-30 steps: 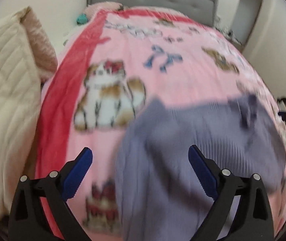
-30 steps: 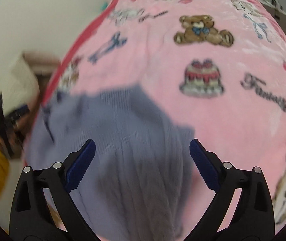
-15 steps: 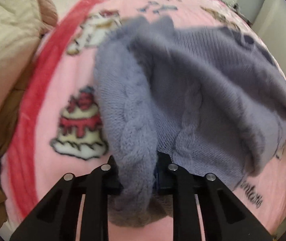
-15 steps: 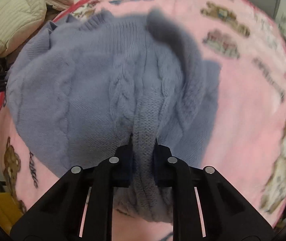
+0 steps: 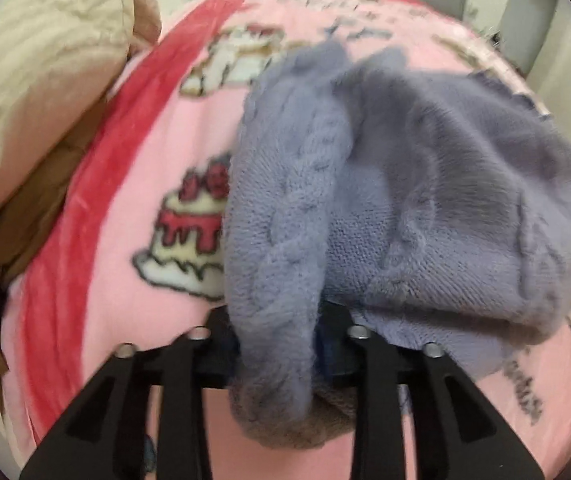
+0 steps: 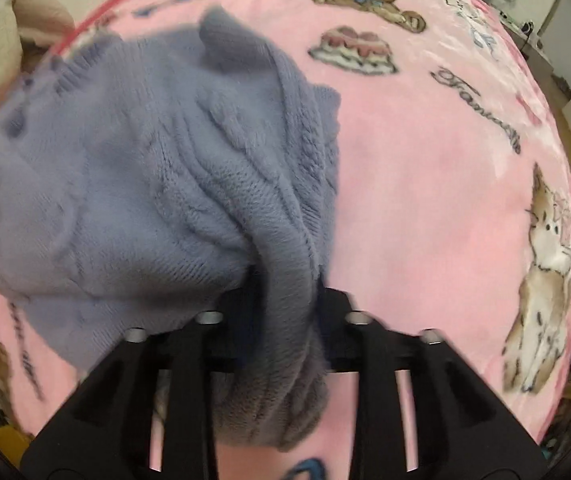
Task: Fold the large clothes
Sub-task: 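Grasp the cardigan bundle with both grippers and flip it over, then grasp the ribbed collar edge with both grippers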
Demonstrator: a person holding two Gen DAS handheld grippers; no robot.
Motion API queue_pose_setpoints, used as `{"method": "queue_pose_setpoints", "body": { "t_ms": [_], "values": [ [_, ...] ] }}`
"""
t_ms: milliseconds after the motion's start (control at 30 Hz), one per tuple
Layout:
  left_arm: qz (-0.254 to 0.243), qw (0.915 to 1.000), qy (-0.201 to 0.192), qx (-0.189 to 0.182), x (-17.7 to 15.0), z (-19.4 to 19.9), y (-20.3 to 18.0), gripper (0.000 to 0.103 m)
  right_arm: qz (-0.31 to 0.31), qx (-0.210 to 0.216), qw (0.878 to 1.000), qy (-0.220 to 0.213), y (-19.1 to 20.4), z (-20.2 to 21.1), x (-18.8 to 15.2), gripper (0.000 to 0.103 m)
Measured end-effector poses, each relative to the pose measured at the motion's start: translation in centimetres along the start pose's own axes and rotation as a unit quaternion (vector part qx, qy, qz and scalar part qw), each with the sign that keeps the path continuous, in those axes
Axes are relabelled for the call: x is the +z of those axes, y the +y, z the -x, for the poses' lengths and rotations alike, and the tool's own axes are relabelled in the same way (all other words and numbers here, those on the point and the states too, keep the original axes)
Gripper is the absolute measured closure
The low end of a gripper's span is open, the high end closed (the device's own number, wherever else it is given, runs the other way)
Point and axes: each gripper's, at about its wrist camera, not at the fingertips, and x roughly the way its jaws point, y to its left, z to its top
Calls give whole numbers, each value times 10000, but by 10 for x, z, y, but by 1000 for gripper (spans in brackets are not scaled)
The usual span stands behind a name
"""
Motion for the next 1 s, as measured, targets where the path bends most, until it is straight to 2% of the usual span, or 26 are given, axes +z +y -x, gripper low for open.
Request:
{"method": "queue_pose_setpoints", "body": {
  "t_ms": [67,167,233,300,367,467,533,567,600,633,667,700,733,767,833,867,933,1000],
  "values": [
    [-224,9993,-299,50,3,19,-2,41,89,244,9992,-319,6,22,6,59],
    [-548,9960,-685,176,18,45,-5,40,262,425,9961,-732,21,51,23,49],
    [-465,9944,-931,164,38,62,-10,36,400,518,9940,-871,33,58,41,45],
    [-367,9938,-1049,-55,60,70,-20,34,549,526,9937,-829,45,53,58,45],
    [-343,9945,-863,-485,91,62,-39,34,730,540,9934,-706,59,34,79,45],
    [-196,9936,-410,-1035,125,25,-62,34,766,551,9946,-440,73,2,96,46],
    [-113,9951,-144,-968,132,3,-68,34,676,580,9959,-139,74,-23,106,46],
    [-98,9954,122,-943,136,-13,-70,35,615,587,9964,-13,72,-34,107,46],
    [-40,9948,274,-982,137,-22,-70,47,518,685,9962,145,70,-44,107,49],
    [60,9932,394,-1097,137,-30,-69,58,419,791,9956,263,69,-50,105,65],
    [269,9902,510,-1272,136,-38,-67,77,326,844,9953,330,68,-53,103,72],
    [417,9892,587,-1276,132,-41,-64,92,248,857,9954,349,66,-56,101,84],
    [602,9890,635,-1194,132,-46,-61,96,186,834,9958,315,63,-54,100,94],
    [746,9875,578,-1261,132,-46,-58,96,128,842,9961,221,61,-49,101,95],
    [946,9884,255,-1157,133,-36,-54,97,42,839,9964,-74,57,-33,104,96],
    [1067,9886,-89,-1060,136,-26,-51,97,51,769,9964,-340,57,-19,107,96],
    [1237,9864,-443,-989,139,-12,-48,97,51,649,9953,-711,54,2,119,96],
    [1405,9837,-435,-1037,149,-16,-44,97,-52,546,9951,-819,47,10,132,96]
  ]
}}
